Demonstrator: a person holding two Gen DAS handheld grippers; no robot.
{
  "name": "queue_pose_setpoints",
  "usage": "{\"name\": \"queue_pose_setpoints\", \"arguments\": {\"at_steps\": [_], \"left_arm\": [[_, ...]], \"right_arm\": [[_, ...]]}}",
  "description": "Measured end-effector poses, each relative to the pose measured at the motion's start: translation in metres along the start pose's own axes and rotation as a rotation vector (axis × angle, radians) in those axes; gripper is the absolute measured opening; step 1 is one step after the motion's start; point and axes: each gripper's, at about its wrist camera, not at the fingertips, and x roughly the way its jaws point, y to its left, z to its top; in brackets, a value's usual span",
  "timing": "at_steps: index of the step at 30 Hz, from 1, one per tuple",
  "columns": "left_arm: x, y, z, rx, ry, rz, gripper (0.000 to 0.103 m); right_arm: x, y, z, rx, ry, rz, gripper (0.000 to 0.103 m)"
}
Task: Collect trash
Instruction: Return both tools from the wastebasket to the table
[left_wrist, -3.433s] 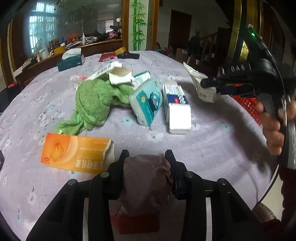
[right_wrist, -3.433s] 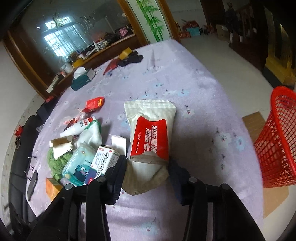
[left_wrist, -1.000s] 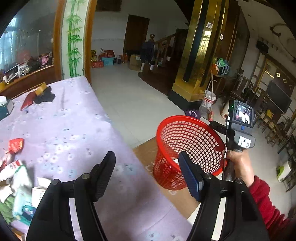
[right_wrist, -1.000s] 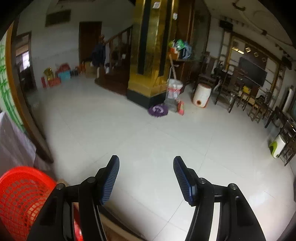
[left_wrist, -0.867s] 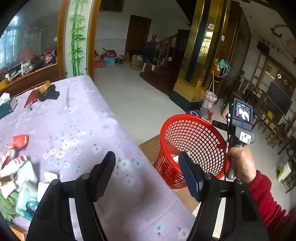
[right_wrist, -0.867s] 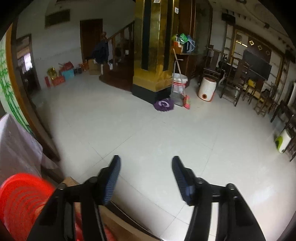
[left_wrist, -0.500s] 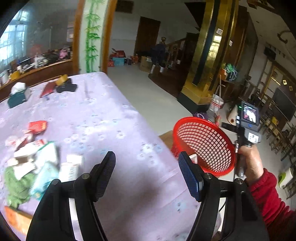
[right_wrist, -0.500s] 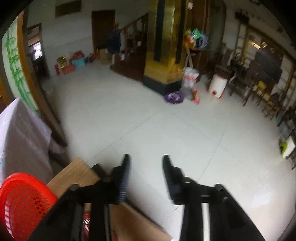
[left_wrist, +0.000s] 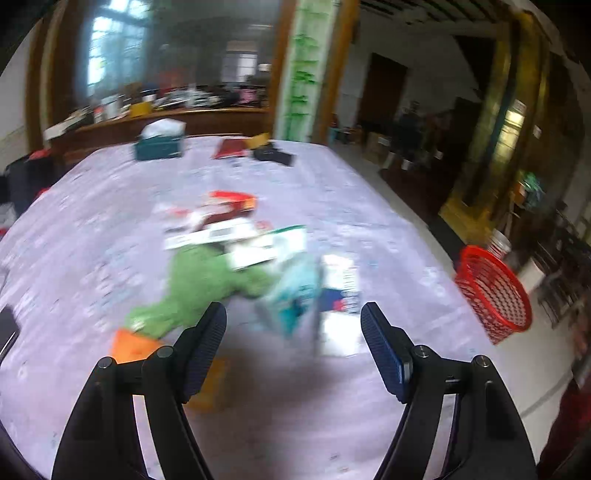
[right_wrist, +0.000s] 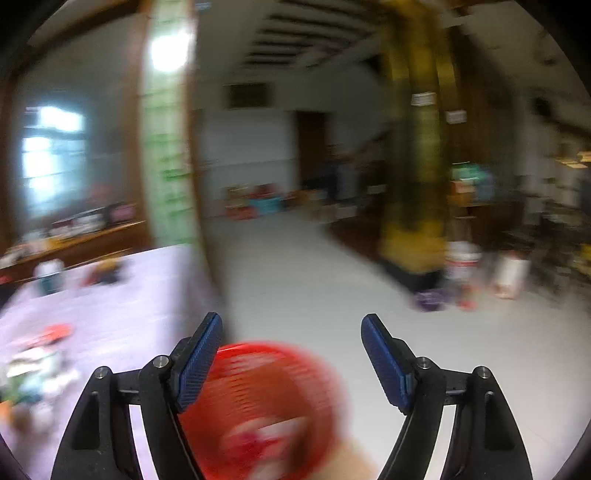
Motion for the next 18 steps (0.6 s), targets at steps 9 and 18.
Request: {"name": "queue_pose_setpoints", "arguments": {"at_steps": [9, 18], "left_arm": [[-0.022, 0.086, -0.021, -0.190, 0.015, 0.080, 0.074], [-0.018, 0.127, -0.036, -0.339, 0.071, 0.096, 0.074]], "right_arm": [[0.031, 0.157, -0.063, -0.069, 0.392, 0.553, 0.081], [0.093, 0.258, -0.083, -0.095, 0.578, 0.551, 0.077]]}}
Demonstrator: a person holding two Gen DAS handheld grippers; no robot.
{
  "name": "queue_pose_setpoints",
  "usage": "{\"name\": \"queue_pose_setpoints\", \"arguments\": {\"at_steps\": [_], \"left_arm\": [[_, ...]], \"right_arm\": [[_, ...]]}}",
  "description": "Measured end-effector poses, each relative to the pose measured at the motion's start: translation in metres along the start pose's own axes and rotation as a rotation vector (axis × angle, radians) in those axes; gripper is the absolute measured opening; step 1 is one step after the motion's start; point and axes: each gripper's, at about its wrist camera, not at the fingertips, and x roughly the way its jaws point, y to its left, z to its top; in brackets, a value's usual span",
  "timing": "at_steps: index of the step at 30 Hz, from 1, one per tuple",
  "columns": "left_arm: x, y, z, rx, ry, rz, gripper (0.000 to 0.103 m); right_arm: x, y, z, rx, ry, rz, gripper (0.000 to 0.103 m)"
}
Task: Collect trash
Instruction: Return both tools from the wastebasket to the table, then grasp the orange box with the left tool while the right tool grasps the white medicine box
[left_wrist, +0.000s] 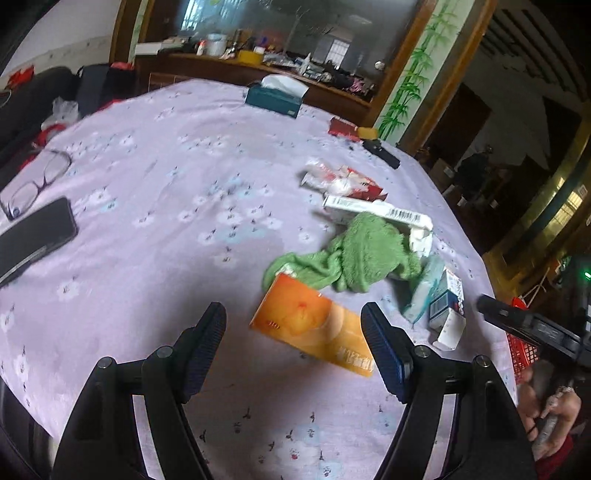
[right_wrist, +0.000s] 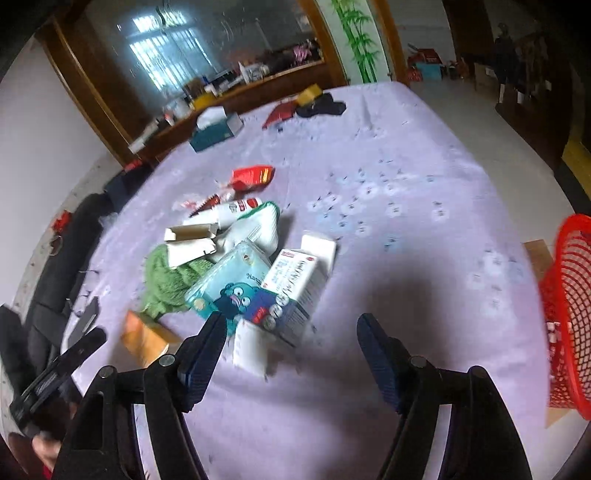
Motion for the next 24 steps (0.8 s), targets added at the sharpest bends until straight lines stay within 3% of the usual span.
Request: {"name": "queue_pose_setpoints", "arguments": {"at_steps": [5, 8, 9, 10, 13, 17, 24], "left_arm": [[0.006, 0.005, -0.006, -0.029, 0.031, -0.006, 0.074], [0.008, 0.005, -0.010, -0.047, 0.043, -0.013, 0.074], [0.010, 0.004, -0.009, -0.051, 0.049, -0.012, 0.074], [0.011, 0.003, -0.010, -0.053, 0.056, -0.013, 0.074], [0.015, -0.003, -0.011, -0.064, 0.073, -0.018, 0.075], [0.023, -0.010, -0.011, -0.111, 0.087, 0.006, 0.078], [0.048, -0.027, -0.006, -0.142, 0.112, 0.076, 0.078]], "right_arm": [[0.032, 0.017, 0.007, -0.037, 0.057, -0.119, 0.075], [0.036, 0.017, 0.007, -0.048, 0.058, -0.119, 0.073], [0.033, 0.017, 0.007, -0.067, 0.047, -0.143, 0.067], [0.032, 0.017, 0.007, -0.080, 0.037, -0.159, 0.055], [0.023, 0.005, 0.007, -0.078, 0.042, -0.154, 0.043], [0.010, -0.014, 0.005, -0.074, 0.019, -0.202, 0.043], [0.003, -0.025, 0.003, -0.067, -0.003, -0.179, 0.045]]}}
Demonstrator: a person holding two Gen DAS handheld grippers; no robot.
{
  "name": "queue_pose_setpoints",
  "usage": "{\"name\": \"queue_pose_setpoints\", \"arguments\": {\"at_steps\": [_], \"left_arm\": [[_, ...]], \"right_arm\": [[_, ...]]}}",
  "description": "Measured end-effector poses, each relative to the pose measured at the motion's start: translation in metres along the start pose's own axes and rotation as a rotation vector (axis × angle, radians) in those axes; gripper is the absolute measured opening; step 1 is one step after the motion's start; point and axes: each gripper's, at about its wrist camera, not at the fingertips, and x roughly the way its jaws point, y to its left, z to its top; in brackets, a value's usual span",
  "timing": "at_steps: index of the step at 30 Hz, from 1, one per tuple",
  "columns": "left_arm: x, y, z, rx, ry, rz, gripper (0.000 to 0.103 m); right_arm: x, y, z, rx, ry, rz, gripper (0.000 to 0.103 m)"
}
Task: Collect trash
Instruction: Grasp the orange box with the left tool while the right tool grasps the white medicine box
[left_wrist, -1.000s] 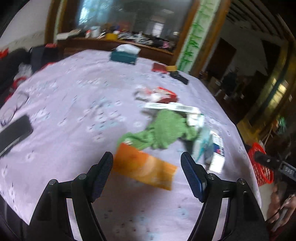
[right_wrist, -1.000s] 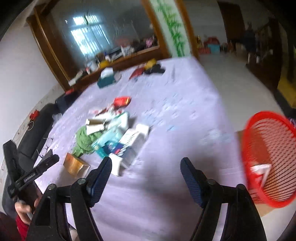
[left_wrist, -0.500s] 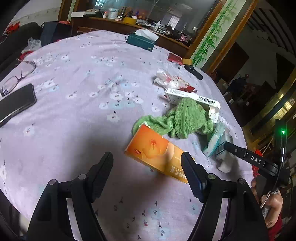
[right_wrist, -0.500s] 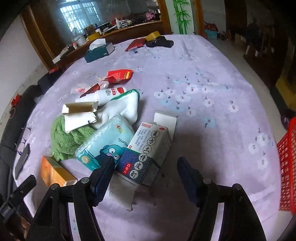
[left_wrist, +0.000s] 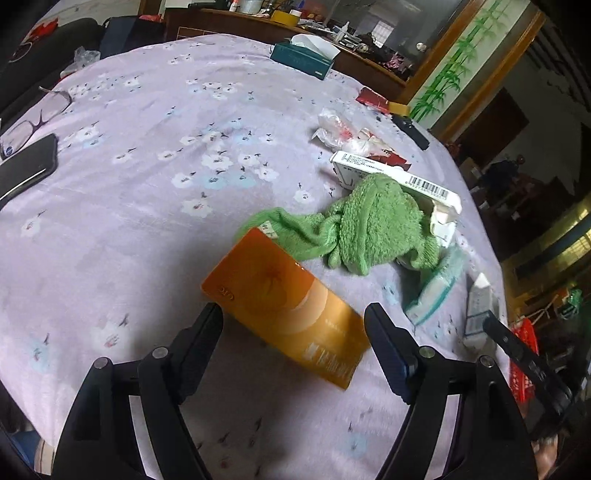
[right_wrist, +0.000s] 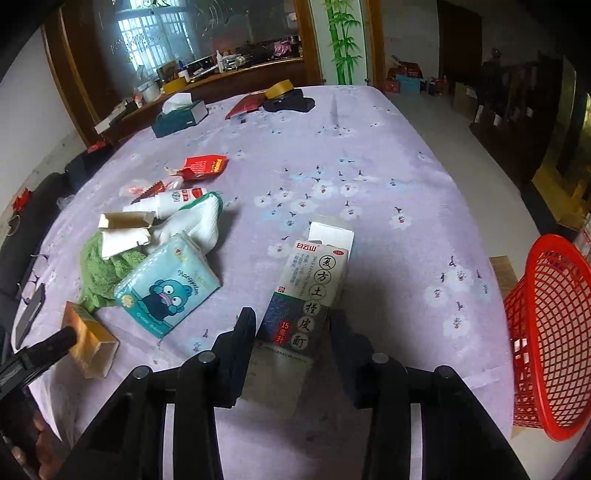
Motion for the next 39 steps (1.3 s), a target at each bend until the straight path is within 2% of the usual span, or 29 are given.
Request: {"name": "queue_pose_setpoints", "arguments": {"at_steps": [6, 10, 18, 22, 24, 25, 26, 27, 30, 33, 39], "left_arm": [[0.017, -0.011, 0.010, 0.091, -0.007, 0.059, 0.078], [0.023, -0.015, 0.016, 0.189, -0.002, 0.066, 0.078], [0.017, 0.003, 0.022, 0.258, 0.042, 0.018, 0.075], [0.018, 0.001, 0.021, 0.247, 0.023, 0.054, 0.075], [0.020, -0.002, 0.020, 0.253, 0.002, 0.075, 0.075], [0.020, -0.002, 0.019, 0.252, -0.008, 0.083, 0.074], [0.019, -0.002, 0.017, 0.252, -0.021, 0.089, 0.067], [0.018, -0.003, 0.016, 0.254, -0.033, 0.089, 0.064], [0.014, -0.001, 0.013, 0.243, -0.044, 0.076, 0.058], [0.010, -0.001, 0.009, 0.251, -0.046, 0.068, 0.055], [0.011, -0.010, -0.001, 0.288, -0.059, 0.120, 0.055]], "right_arm": [[-0.003, -0.007, -0.002, 0.023, -0.001, 0.050, 0.045], [-0.005, -0.011, -0.001, 0.042, -0.004, 0.084, 0.053], [0.010, 0.001, 0.002, 0.003, 0.027, 0.006, 0.056], [0.023, 0.001, 0.000, 0.008, 0.052, -0.040, 0.056], [0.024, -0.001, -0.002, 0.029, 0.050, -0.044, 0.044], [0.022, -0.001, -0.004, 0.031, 0.044, -0.049, 0.042], [0.020, -0.001, -0.006, 0.028, 0.036, -0.054, 0.041], [0.018, -0.001, -0.008, 0.025, 0.026, -0.061, 0.036], [0.007, 0.004, -0.018, -0.004, -0.018, -0.052, 0.036], [-0.006, 0.012, -0.030, -0.054, -0.077, -0.083, 0.036], [-0.017, 0.020, -0.039, -0.080, -0.122, -0.099, 0.036]]}}
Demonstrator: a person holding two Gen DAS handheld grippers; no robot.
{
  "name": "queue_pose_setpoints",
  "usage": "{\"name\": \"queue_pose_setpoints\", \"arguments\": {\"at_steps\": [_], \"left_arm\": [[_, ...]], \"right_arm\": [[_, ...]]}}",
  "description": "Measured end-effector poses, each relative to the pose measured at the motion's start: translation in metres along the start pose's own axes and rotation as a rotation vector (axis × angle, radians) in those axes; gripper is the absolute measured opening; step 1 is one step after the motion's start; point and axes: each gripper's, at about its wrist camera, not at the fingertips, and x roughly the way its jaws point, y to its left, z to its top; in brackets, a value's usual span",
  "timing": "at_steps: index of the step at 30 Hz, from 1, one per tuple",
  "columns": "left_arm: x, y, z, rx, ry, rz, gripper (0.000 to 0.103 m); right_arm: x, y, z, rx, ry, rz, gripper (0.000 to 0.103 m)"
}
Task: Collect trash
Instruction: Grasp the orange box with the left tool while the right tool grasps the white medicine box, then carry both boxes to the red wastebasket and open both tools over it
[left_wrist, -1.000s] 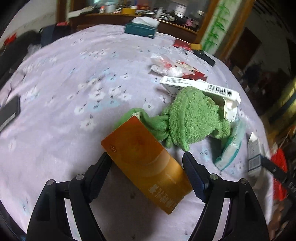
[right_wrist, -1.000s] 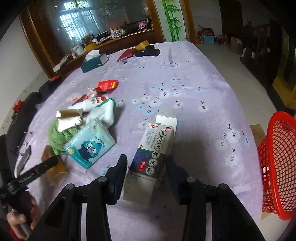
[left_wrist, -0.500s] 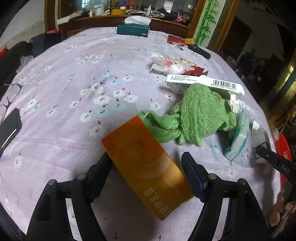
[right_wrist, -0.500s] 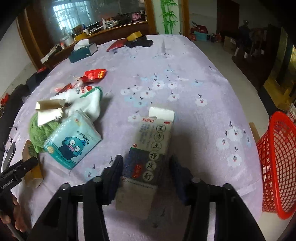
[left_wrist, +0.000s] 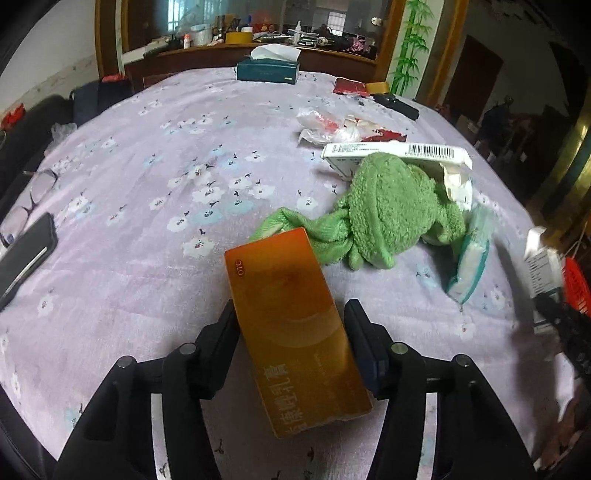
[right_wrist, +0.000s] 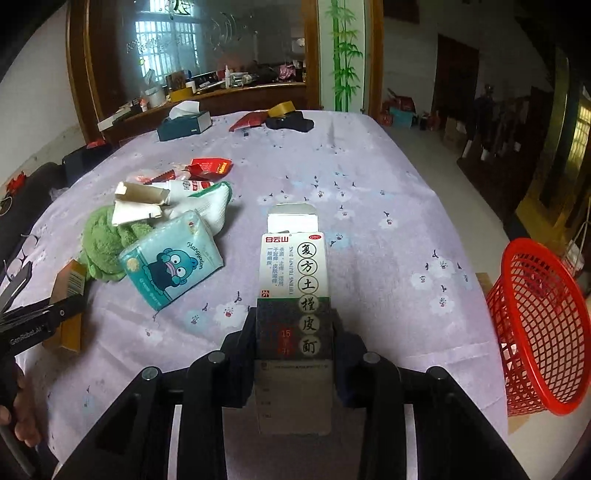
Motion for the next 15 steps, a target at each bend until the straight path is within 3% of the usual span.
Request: {"name": "queue_pose_setpoints", "arguments": {"at_steps": [9, 15], "left_arm": [[-0.036, -0.024, -0.019, 0.038, -0.213, -0.015, 0.050], [-0.047, -0.052, -0.024, 0.118, -0.278, -0.039, 0.050]], "right_arm": [[-0.027, 0.008, -0.006, -0.045, -0.110, -0.084, 0.036], [-0.034, 0.006, -0.008, -0.041, -0.132, -0.110, 0.036]]}}
